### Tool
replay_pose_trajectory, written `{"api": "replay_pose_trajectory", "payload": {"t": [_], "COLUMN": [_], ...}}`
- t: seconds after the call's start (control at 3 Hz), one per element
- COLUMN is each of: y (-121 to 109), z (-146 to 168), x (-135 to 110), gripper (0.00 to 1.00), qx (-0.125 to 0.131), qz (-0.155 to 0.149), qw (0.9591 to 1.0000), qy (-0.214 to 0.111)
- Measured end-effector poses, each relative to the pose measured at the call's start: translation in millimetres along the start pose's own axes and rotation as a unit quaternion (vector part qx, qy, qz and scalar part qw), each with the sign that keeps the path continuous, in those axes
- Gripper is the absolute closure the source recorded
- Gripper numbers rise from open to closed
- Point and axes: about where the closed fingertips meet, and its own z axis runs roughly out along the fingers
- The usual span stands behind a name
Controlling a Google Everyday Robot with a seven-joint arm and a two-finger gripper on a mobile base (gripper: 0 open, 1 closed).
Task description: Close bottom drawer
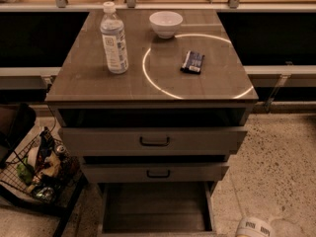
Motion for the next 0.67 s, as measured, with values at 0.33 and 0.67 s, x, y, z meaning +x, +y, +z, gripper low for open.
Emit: {"api": "replay_pose_trajectory", "payload": {"t": [0.33,0.67], "y": [-20,-40], "z": [-37,-25], "x": [10,11], "gripper": [0.91,1.00], "qx": [0.022,0.010], "qz": [0.042,0.054], "qw": [0.9989,0.9984], "qy": [0.005,-0.011]}}
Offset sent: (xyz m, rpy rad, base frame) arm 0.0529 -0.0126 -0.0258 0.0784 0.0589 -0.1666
